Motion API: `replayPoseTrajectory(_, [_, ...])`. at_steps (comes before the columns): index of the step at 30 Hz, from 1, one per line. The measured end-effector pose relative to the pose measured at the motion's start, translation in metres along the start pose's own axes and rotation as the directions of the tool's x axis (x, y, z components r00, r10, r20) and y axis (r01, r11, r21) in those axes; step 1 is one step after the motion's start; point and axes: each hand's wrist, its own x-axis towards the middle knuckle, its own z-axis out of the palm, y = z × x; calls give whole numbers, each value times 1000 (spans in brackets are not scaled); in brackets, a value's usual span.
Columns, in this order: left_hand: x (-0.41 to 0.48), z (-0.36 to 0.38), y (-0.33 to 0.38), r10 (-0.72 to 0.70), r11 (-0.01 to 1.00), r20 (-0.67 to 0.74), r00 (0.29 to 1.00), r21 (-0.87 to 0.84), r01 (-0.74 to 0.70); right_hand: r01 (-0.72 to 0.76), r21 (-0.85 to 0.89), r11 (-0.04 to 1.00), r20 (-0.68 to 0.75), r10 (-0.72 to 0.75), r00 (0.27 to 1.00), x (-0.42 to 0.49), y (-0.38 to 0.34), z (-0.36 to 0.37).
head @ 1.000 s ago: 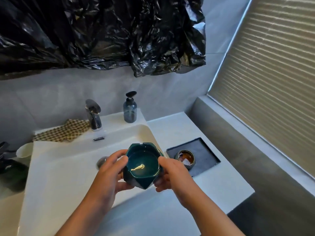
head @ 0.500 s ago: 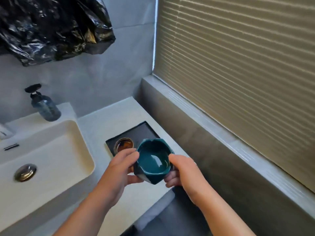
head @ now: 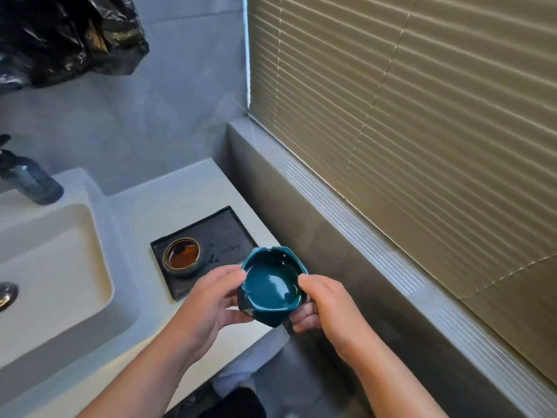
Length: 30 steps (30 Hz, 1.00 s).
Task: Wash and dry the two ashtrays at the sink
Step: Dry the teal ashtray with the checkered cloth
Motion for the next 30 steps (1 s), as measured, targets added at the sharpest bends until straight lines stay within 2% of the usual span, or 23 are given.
replayPoseTrajectory(9, [36, -50, 12, 2, 999, -60, 998, -48, -5, 9, -189, 982, 129, 16, 992, 65, -38, 39])
replayPoseTrajectory(14, [60, -73, 8, -49, 996, -132, 990, -86, 38, -21, -239, 971, 190, 68, 979, 102, -48, 54])
replayPoseTrajectory(24, [88, -80, -1, -195, 978, -210, 958, -117, 174, -99, -458, 883, 180, 201, 963, 149, -41, 65])
replayPoseTrajectory(30, [109, -70, 0, -230, 971, -297, 927, -137, 197, -56, -516, 855, 183, 173, 968, 189, -44, 57])
